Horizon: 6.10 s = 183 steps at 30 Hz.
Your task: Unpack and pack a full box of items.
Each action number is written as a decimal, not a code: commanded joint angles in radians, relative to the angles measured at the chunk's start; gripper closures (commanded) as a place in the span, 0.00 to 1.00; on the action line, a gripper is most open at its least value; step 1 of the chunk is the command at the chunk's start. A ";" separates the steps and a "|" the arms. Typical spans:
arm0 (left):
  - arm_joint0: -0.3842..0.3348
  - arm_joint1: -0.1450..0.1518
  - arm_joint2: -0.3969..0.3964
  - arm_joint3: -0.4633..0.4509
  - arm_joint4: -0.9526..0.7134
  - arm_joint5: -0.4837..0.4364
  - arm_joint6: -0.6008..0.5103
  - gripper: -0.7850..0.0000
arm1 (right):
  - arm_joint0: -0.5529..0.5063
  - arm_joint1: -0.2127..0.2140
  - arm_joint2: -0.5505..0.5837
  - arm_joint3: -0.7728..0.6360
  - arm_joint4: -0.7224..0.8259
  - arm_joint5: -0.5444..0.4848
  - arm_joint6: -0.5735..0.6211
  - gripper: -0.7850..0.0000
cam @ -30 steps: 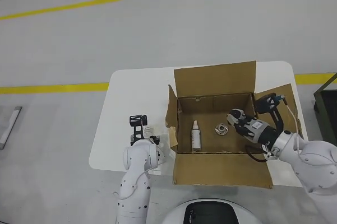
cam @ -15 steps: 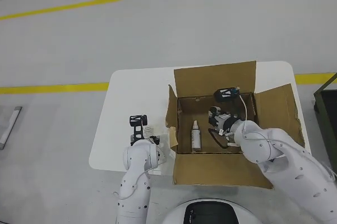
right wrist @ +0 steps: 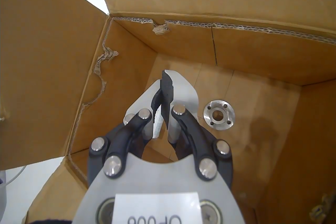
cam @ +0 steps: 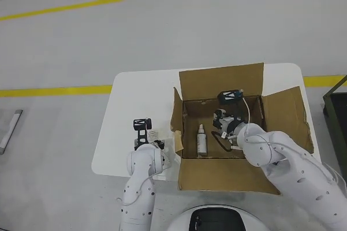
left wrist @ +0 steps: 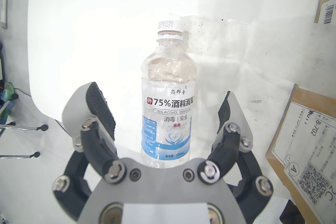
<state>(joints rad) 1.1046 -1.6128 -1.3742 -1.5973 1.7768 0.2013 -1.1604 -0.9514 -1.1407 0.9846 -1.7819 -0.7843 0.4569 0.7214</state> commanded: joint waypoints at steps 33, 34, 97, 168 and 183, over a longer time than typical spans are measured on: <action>0.000 0.000 0.000 0.000 0.000 0.000 0.000 0.00 | 0.259 -0.235 -0.372 0.378 -0.125 0.466 0.138 0.51; 0.000 0.000 0.000 0.000 0.000 0.000 0.000 0.00 | 0.259 -0.238 -0.371 0.386 -0.123 0.462 0.137 0.51; 0.000 0.000 0.000 0.000 0.000 0.000 0.000 0.00 | 0.186 -0.317 -0.240 0.420 -0.353 0.364 0.248 0.12; 0.000 0.000 0.000 0.000 0.000 0.000 0.000 0.00 | -0.015 -0.368 0.053 0.211 -0.354 0.206 0.158 1.00; 0.000 0.000 0.000 0.000 0.000 0.000 0.000 0.00 | -0.407 -0.337 0.569 -0.237 0.374 -0.277 -0.187 1.00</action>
<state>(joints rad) 1.1046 -1.6128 -1.3742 -1.5973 1.7768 0.2013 -1.1604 -1.3387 -1.4796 1.5232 -2.0198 -0.4696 0.2193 0.5407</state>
